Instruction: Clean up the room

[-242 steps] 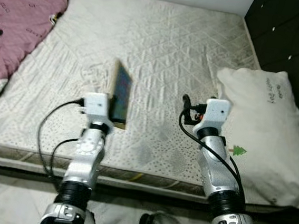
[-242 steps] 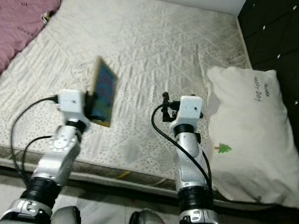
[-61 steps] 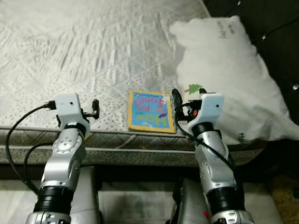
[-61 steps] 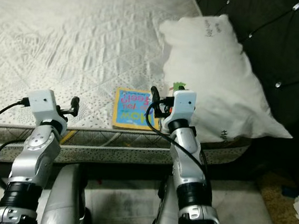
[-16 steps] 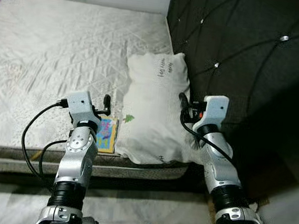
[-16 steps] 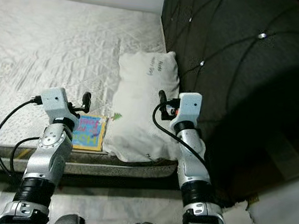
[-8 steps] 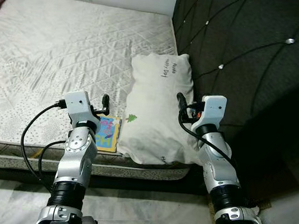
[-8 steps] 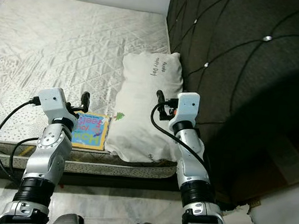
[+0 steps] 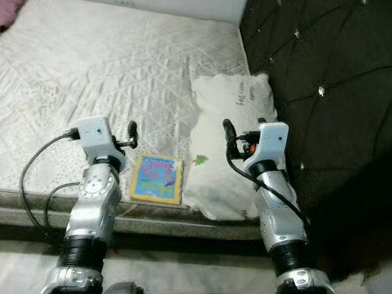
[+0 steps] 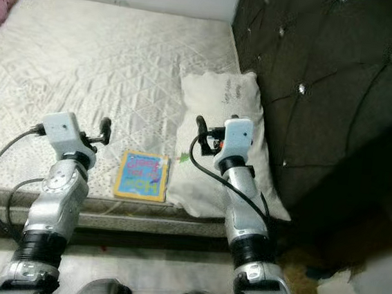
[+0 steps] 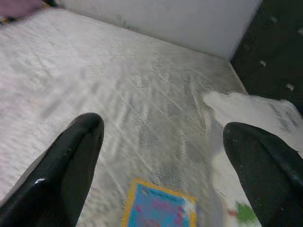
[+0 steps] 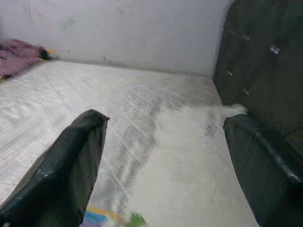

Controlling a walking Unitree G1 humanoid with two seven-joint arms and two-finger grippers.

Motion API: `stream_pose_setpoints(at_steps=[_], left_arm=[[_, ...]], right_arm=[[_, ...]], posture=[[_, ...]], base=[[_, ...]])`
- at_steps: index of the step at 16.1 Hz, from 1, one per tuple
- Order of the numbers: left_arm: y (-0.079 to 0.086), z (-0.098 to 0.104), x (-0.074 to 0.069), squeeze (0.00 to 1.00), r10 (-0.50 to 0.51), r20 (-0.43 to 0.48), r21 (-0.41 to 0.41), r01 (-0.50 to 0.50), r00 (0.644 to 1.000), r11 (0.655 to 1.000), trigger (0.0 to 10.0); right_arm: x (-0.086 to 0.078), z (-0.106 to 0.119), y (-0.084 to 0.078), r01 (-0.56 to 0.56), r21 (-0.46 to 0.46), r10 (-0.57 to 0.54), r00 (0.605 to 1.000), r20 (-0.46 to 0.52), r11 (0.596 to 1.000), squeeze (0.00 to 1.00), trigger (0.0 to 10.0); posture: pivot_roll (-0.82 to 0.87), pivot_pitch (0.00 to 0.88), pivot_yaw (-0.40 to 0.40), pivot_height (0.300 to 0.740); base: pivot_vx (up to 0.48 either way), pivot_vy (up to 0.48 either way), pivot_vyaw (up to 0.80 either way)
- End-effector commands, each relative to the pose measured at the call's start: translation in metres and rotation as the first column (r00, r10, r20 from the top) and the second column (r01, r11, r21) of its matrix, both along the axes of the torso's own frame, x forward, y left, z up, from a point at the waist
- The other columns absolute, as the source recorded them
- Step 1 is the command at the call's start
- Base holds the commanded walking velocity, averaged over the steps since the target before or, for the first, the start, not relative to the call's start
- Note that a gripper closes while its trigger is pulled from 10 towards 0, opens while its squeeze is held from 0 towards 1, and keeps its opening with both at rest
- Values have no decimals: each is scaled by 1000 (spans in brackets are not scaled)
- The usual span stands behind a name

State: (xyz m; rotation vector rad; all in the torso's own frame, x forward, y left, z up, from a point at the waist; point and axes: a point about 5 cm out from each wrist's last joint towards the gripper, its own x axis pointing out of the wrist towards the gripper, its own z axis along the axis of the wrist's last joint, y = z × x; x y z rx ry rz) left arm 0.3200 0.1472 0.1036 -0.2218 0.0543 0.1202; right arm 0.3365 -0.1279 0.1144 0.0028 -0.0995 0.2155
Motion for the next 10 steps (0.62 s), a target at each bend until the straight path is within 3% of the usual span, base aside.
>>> stream_pose_setpoints(at_steps=[1,6,10], left_arm=[[-1,0,0,0,-15,-3,9,15,1000,1000,10000],[-1,2,1,0,-12,16,-2,12,1000,1000,10000],[-3,5,0,0,-33,42,0,33,999,999,10000]], right_arm=[[2,3,-2,10,10,-10,1000,8,1000,0,10000],[3,4,-2,11,8,-11,1000,8,1000,0,10000],[3,4,-2,10,5,-10,1000,9,1000,0,10000]], posture=[[-18,47,-68,740],[-20,55,-70,740],[-22,57,-71,740]], base=[[0,480,0],[0,480,0],[0,0,0]])
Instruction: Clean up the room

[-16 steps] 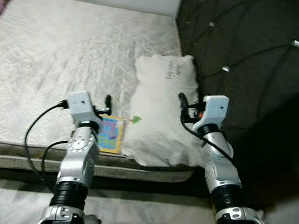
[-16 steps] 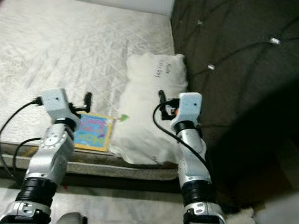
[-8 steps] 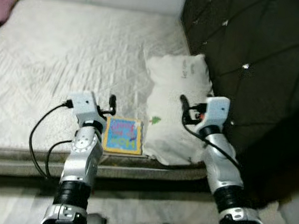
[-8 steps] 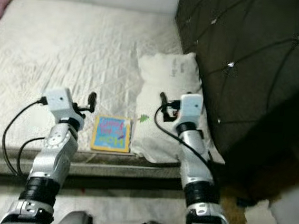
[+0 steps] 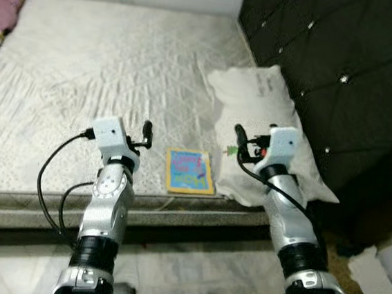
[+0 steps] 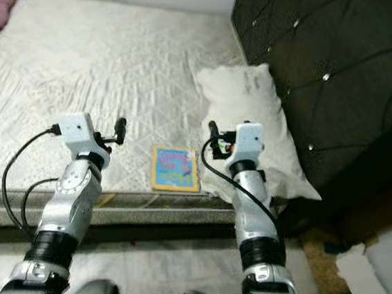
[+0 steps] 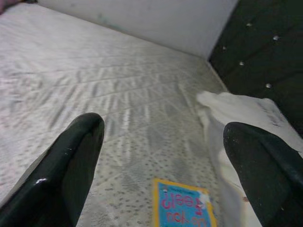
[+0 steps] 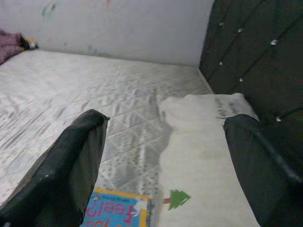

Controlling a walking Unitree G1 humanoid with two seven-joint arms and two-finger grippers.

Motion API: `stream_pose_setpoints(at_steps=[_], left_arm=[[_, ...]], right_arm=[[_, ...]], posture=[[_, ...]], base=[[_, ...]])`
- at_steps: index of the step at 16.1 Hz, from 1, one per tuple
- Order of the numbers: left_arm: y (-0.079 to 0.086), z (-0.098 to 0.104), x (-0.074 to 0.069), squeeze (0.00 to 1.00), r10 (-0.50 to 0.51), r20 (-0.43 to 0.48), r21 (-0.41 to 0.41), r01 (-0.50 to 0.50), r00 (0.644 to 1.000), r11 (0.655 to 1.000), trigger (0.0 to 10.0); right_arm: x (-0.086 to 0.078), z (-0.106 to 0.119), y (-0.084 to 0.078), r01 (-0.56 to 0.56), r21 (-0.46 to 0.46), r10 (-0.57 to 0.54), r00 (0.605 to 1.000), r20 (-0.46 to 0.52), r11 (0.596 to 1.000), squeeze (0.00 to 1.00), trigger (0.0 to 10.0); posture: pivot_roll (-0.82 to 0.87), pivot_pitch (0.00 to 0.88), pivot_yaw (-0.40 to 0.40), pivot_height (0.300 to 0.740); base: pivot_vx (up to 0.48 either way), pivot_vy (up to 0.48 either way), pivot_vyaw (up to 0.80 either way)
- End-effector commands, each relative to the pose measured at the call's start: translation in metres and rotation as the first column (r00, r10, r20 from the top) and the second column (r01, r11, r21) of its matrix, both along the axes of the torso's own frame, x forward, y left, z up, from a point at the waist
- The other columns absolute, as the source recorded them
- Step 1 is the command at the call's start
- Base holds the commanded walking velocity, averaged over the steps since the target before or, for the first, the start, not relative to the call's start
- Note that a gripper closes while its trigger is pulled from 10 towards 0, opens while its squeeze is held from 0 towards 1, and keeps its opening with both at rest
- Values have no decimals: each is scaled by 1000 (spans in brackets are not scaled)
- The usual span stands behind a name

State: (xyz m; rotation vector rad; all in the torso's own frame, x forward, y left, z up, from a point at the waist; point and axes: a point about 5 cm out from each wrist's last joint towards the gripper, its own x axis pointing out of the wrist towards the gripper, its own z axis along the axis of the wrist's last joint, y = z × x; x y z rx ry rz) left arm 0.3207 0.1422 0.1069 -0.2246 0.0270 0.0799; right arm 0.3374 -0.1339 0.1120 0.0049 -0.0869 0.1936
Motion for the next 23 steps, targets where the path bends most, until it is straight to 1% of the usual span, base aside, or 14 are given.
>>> stream_pose_setpoints(at_steps=[1,2,5,19,20,21,22,23], left_arm=[[1,2,0,0,-4,18,-2,4,1000,1000,10000],[1,2,0,0,-4,18,-2,4,1000,1000,10000],[1,3,-1,0,-11,26,-4,11,1000,1000,10000],[1,2,0,0,-23,22,-6,23,999,1000,10000],[2,2,0,0,12,18,14,-12,1000,1000,10000],[2,0,0,0,29,1,6,-29,1000,1000,10000],[0,-1,1,0,13,1,-18,-13,1000,1000,10000],[0,-1,0,0,9,-1,-21,-9,1000,1000,10000]], right_arm=[[2,6,4,-12,3,12,1000,22,1000,0,10000],[2,6,4,-12,3,12,1000,22,1000,0,10000],[2,6,4,-10,4,10,1000,21,1000,0,10000],[3,6,5,-11,4,11,1000,20,1000,0,10000],[3,6,5,-12,4,11,1000,20,1000,0,10000],[3,6,5,-12,4,12,1000,20,1000,0,10000],[3,5,5,-13,4,13,1000,19,1000,0,10000],[3,5,5,-13,5,13,1000,19,1000,0,10000]], posture=[[-22,57,-71,740],[-22,57,-71,740],[-22,58,-69,740],[-22,59,-69,740],[-22,59,-69,740],[-22,59,-69,740],[-18,52,-69,740],[-18,52,-69,740]], base=[[0,0,0],[0,0,0],[323,0,0],[374,0,0],[0,0,0],[0,0,0],[0,0,0],[0,0,0]])
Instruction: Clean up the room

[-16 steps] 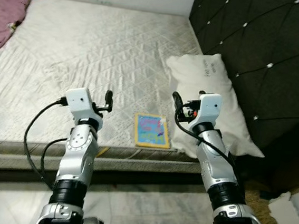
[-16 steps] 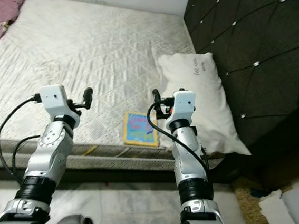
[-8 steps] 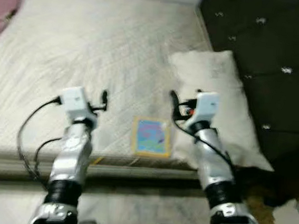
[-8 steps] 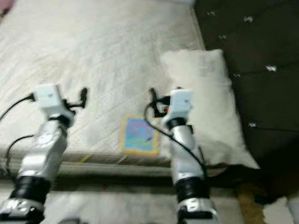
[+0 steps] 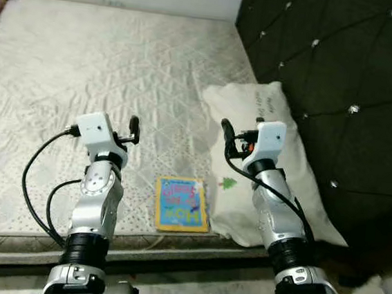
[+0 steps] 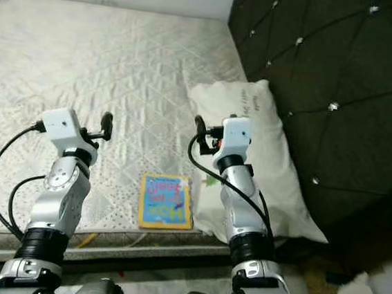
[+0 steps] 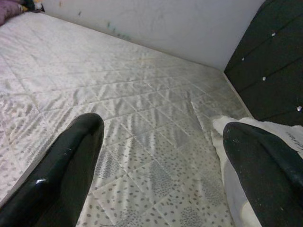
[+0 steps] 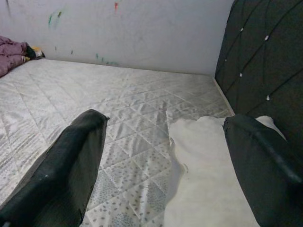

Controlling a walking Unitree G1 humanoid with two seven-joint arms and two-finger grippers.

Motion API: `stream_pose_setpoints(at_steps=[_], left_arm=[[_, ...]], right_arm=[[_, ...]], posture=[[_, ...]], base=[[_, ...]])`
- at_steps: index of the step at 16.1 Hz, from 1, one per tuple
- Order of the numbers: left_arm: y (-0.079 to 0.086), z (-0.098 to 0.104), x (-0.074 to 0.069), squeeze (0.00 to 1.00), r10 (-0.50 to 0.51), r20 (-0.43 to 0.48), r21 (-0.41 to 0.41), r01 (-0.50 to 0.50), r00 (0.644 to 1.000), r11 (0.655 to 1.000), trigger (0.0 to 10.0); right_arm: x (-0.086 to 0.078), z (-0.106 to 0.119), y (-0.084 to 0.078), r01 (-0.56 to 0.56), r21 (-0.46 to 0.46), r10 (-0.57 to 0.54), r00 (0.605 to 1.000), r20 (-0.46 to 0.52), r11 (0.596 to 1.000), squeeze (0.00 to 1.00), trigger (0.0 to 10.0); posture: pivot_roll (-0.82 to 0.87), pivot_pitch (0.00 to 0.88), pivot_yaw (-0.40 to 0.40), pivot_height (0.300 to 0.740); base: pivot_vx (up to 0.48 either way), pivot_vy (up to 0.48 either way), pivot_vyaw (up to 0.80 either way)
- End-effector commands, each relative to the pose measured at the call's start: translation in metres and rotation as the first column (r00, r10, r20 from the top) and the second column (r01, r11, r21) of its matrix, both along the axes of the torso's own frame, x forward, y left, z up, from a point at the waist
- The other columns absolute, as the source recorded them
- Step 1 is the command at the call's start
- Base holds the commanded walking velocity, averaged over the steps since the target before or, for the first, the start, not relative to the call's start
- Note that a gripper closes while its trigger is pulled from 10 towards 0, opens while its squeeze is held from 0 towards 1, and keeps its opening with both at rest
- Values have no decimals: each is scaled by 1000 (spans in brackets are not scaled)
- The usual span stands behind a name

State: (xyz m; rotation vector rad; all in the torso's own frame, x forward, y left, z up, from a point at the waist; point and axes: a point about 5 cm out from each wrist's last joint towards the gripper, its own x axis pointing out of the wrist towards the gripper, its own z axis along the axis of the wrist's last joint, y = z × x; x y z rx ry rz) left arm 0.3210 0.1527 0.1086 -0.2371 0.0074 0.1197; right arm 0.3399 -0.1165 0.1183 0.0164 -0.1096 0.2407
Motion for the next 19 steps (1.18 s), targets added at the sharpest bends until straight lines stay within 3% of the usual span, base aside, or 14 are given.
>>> stream_pose_setpoints(at_steps=[1,19], left_arm=[[-11,-3,0,0,-43,-13,-13,43,999,999,10000],[-11,-5,1,0,-50,-29,-35,49,998,998,10000]], right_arm=[[0,-2,-12,33,-14,-34,999,-4,999,0,10000],[2,-3,-11,21,-18,-21,1000,-16,1000,0,10000]], posture=[[-17,50,-68,740],[-20,63,-71,740]], base=[[0,326,0],[0,480,0]])
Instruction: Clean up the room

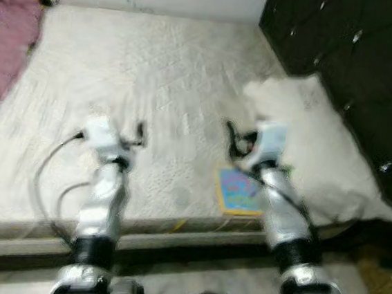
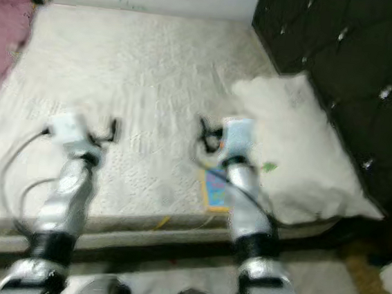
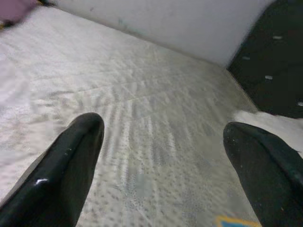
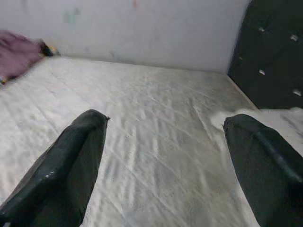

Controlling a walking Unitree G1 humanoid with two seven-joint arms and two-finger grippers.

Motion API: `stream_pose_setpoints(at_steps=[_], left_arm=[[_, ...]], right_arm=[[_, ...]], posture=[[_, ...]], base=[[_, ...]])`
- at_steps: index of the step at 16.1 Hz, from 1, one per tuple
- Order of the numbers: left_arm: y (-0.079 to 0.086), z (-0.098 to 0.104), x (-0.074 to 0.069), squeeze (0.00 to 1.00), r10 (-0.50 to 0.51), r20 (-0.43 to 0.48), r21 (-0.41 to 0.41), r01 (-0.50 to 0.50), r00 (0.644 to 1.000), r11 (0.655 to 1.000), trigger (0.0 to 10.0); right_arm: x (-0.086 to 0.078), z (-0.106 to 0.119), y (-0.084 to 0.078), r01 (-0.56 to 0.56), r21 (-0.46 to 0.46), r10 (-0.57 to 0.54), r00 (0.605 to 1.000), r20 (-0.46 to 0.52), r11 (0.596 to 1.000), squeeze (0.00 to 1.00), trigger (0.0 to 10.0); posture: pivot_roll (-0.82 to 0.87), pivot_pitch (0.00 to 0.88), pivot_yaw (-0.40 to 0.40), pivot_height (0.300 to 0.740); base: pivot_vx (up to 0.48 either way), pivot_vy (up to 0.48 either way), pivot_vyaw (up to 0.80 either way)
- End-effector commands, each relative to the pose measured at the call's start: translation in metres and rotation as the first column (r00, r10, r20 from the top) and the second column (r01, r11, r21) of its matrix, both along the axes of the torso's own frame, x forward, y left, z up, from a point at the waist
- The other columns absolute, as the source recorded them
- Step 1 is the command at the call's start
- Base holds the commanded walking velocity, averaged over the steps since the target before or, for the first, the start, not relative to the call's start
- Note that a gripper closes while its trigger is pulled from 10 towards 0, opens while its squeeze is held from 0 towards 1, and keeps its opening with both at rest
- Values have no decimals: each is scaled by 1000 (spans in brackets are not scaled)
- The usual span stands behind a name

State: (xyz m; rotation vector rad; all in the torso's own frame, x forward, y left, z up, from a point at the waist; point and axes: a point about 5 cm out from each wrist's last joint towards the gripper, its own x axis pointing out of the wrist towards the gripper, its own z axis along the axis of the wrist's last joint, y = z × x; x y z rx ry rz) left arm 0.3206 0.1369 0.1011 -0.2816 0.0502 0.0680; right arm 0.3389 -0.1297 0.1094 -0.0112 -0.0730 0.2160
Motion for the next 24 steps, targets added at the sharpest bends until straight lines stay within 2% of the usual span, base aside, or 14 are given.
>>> stream_pose_setpoints(at_steps=[1,4,12,18,24], left_arm=[[4,3,2,0,6,4,12,-6,1000,1000,10000],[5,3,2,0,8,4,11,-8,1000,1000,10000],[4,4,1,0,7,10,13,-7,1000,1000,10000],[2,9,0,0,-30,65,8,30,997,1000,10000],[3,8,-1,0,-32,66,7,32,997,999,10000]], right_arm=[[3,6,2,-5,13,5,1000,16,1000,0,10000],[3,6,3,-8,-5,8,1000,21,1000,0,10000],[3,6,3,-7,-2,7,1000,16,1000,0,10000],[3,5,4,-3,7,3,1000,10,1000,0,10000],[3,4,4,-4,1,4,1000,8,1000,0,10000]], posture=[[-20,66,-73,740],[-20,66,-73,740],[-22,71,-72,740],[-21,69,-68,740],[-17,60,-68,740]], base=[[0,480,0],[0,480,0],[0,474,457],[45,0,0],[42,0,0]])
